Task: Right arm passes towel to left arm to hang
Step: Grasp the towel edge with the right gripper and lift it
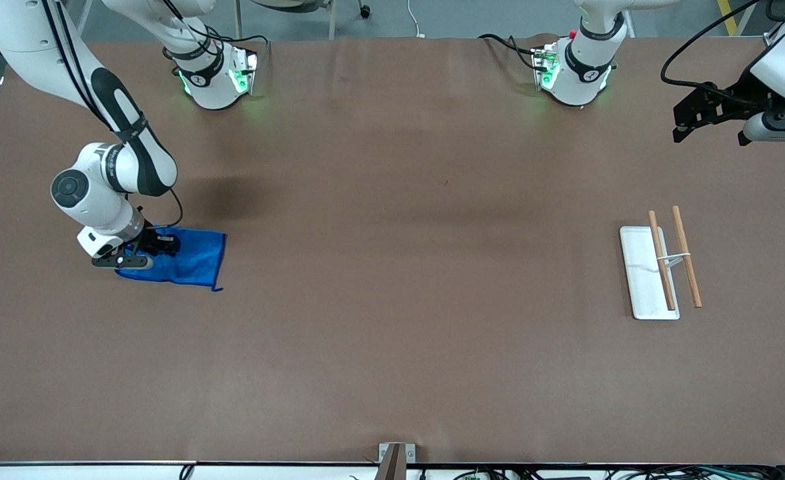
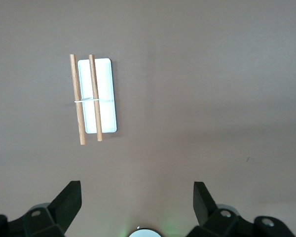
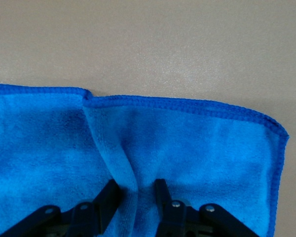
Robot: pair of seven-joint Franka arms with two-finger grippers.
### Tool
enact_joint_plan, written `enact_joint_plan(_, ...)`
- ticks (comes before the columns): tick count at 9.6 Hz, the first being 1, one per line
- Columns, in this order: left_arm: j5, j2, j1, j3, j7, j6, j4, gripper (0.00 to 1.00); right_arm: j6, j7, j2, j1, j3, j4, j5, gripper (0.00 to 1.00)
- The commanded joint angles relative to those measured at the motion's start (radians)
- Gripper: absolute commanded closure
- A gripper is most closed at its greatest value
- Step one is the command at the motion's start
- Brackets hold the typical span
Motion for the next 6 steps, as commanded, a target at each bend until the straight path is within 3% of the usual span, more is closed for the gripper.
enact_joint_plan(1,0.005,0.021,0.000,0.001,-0.008,-0.016,-0.002,0.00,-0.101,-0.004,-0.008,-0.004,0.007,0.026,0.003,0.97)
enact_joint_plan(4,0.002,0.068,-0.011,0.000,-0.017,-0.009,0.021,0.00,-0.522,0.003,-0.089,0.007,0.010,0.211,0.017,1.00)
enact_joint_plan(6,-0.014,0.111,-0.017,-0.010,-0.016,-0.009,0.062,0.00,-0.722,0.003,-0.120,0.014,0.016,0.337,0.018,1.00)
